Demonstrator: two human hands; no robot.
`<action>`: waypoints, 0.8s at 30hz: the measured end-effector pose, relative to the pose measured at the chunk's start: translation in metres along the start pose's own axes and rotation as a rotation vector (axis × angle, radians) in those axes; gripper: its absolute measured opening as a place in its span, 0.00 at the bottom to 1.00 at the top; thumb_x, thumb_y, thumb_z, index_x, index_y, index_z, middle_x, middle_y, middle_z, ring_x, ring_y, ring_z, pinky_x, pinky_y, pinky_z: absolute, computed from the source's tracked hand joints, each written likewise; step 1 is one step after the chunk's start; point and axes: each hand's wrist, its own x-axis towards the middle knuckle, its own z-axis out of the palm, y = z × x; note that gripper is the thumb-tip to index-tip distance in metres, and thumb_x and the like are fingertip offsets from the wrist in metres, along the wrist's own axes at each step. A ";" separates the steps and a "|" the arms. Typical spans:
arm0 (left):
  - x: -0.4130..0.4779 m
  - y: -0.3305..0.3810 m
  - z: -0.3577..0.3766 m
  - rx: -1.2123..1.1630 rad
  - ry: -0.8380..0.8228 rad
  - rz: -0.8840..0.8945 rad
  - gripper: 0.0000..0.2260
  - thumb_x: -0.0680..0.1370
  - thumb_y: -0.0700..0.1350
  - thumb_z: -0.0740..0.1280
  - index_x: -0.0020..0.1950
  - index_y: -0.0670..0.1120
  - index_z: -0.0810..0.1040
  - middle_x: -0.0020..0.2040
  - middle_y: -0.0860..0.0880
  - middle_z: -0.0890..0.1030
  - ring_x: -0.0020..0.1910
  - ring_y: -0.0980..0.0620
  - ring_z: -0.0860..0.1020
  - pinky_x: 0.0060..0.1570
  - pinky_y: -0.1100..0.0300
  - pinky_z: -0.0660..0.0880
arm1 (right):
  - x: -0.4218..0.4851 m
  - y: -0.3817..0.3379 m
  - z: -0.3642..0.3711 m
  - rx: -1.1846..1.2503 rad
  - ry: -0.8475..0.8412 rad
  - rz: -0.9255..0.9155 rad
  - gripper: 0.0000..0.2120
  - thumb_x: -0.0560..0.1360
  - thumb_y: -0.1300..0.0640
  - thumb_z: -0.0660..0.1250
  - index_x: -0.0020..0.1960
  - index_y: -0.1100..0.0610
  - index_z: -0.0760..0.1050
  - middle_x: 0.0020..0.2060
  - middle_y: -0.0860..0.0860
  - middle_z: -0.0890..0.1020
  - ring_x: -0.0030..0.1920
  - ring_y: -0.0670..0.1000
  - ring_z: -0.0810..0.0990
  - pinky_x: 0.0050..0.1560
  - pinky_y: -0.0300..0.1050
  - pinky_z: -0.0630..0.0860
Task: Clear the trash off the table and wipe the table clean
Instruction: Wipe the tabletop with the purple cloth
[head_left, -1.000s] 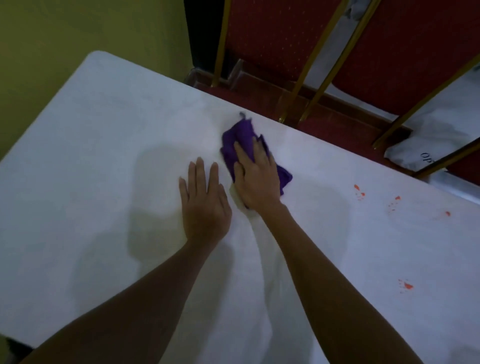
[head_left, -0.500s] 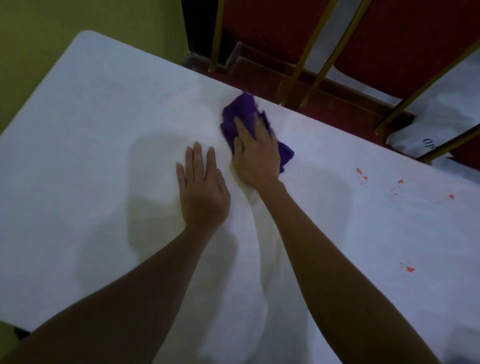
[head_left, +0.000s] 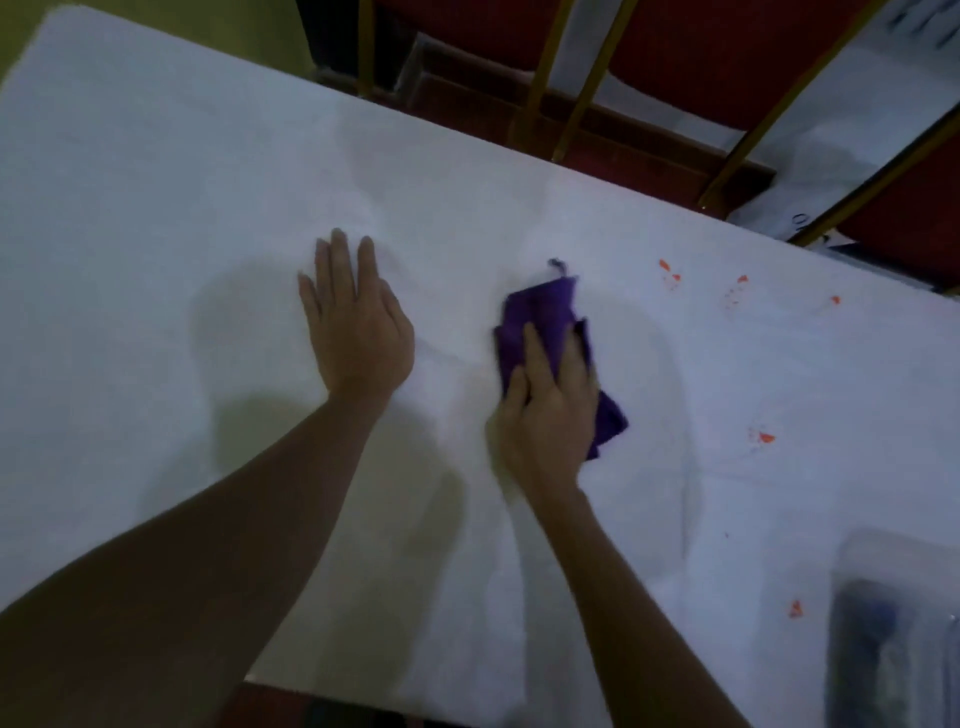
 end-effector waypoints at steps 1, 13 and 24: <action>-0.001 0.001 0.000 -0.004 -0.012 0.002 0.23 0.84 0.48 0.48 0.80 0.47 0.59 0.81 0.44 0.56 0.81 0.45 0.51 0.78 0.44 0.50 | -0.027 -0.007 -0.001 0.006 -0.054 -0.054 0.21 0.78 0.58 0.65 0.71 0.54 0.74 0.74 0.61 0.69 0.76 0.58 0.64 0.74 0.59 0.62; -0.058 0.008 -0.006 -0.061 -0.113 0.233 0.24 0.84 0.45 0.48 0.78 0.38 0.60 0.80 0.39 0.58 0.80 0.41 0.53 0.77 0.42 0.52 | -0.122 0.058 -0.066 0.004 -0.126 0.039 0.23 0.79 0.58 0.62 0.75 0.55 0.69 0.76 0.59 0.65 0.77 0.58 0.60 0.73 0.62 0.63; -0.190 0.027 -0.036 -0.179 -0.367 0.446 0.24 0.84 0.43 0.48 0.79 0.36 0.56 0.81 0.40 0.54 0.81 0.43 0.49 0.78 0.42 0.49 | -0.225 0.013 -0.086 -0.125 -0.375 0.488 0.35 0.82 0.51 0.54 0.81 0.54 0.37 0.78 0.66 0.42 0.79 0.64 0.45 0.77 0.62 0.51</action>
